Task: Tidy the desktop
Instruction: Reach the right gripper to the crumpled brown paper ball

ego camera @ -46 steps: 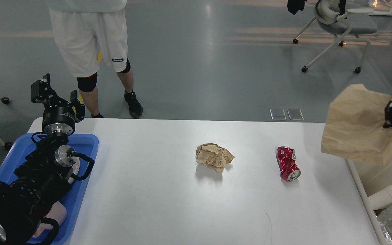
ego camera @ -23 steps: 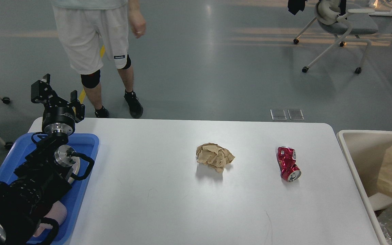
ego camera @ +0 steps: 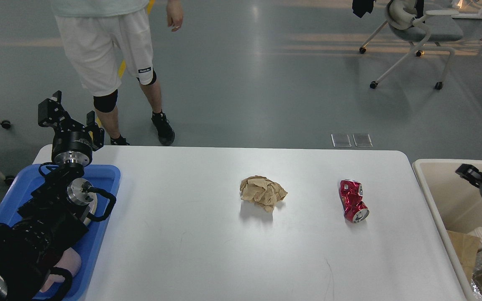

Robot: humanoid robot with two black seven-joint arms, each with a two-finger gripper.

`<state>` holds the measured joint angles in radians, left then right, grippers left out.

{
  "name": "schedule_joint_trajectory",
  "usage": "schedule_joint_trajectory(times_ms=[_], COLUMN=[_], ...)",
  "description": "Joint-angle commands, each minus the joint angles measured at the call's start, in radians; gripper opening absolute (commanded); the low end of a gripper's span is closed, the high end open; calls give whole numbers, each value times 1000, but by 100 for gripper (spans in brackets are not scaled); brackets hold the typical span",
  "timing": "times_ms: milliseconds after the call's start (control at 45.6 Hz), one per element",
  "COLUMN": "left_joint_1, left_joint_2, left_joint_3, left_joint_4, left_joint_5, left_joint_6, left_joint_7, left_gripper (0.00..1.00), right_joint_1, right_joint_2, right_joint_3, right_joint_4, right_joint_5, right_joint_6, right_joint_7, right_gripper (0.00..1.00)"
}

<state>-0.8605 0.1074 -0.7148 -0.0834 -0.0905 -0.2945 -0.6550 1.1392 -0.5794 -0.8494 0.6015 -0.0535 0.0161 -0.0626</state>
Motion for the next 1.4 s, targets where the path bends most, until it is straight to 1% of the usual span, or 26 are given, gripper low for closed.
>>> schedule_joint_trajectory(times_ms=[0, 88, 153, 241, 351, 416, 526, 592, 657, 767, 854, 942, 1052, 1139, 1249, 1380], left_joint_1=[0, 0, 0, 0, 0, 0, 0, 0, 0, 0, 0, 0, 0, 0, 0, 0], left_joint_2=[0, 0, 0, 0, 0, 0, 0, 0, 0, 0, 0, 0, 0, 0, 0, 0], left_joint_3=[0, 0, 0, 0, 0, 0, 0, 0, 0, 0, 0, 0, 0, 0, 0, 0], left_joint_4=[1, -1, 1, 1, 1, 1, -1, 1, -1, -1, 1, -1, 1, -1, 1, 1], left_joint_5=[0, 0, 0, 0, 0, 0, 0, 0, 0, 0, 0, 0, 0, 0, 0, 0], left_joint_6=[0, 0, 0, 0, 0, 0, 0, 0, 0, 0, 0, 0, 0, 0, 0, 0], left_joint_7=[0, 0, 0, 0, 0, 0, 0, 0, 0, 0, 0, 0, 0, 0, 0, 0], left_gripper=[96, 96, 96, 96, 96, 96, 96, 96, 96, 96, 96, 96, 96, 96, 96, 96], right_joint_1=[172, 295, 391, 513, 665, 741, 823, 824, 803, 703, 596, 496, 395, 341, 288, 243], right_joint_2=[88, 157, 202, 245, 303, 329, 358, 362, 362, 378, 446, 513, 562, 582, 625, 648], right_joint_3=[-92, -172, -200, -197, -192, -175, -120, -86, -47, -22, -20, -20, -22, -22, -22, -19], right_joint_4=[104, 193, 277, 391, 521, 563, 577, 577, 575, 566, 526, 469, 434, 403, 333, 233], right_joint_5=[-38, -46, -46, -46, -43, -40, -39, -40, -42, -45, -46, -46, -46, -46, -46, -46], right_joint_6=[2, 7, 42, 146, 318, 410, 536, 573, 581, 573, 535, 415, 202, 101, 59, 53], right_joint_7=[-2, -2, 0, 3, 7, 7, 7, 7, 4, -2, -3, -5, -3, -2, -2, -3], right_gripper=[100, 100, 100, 100, 100, 100, 100, 100, 100, 100, 100, 100, 100, 100, 100, 100])
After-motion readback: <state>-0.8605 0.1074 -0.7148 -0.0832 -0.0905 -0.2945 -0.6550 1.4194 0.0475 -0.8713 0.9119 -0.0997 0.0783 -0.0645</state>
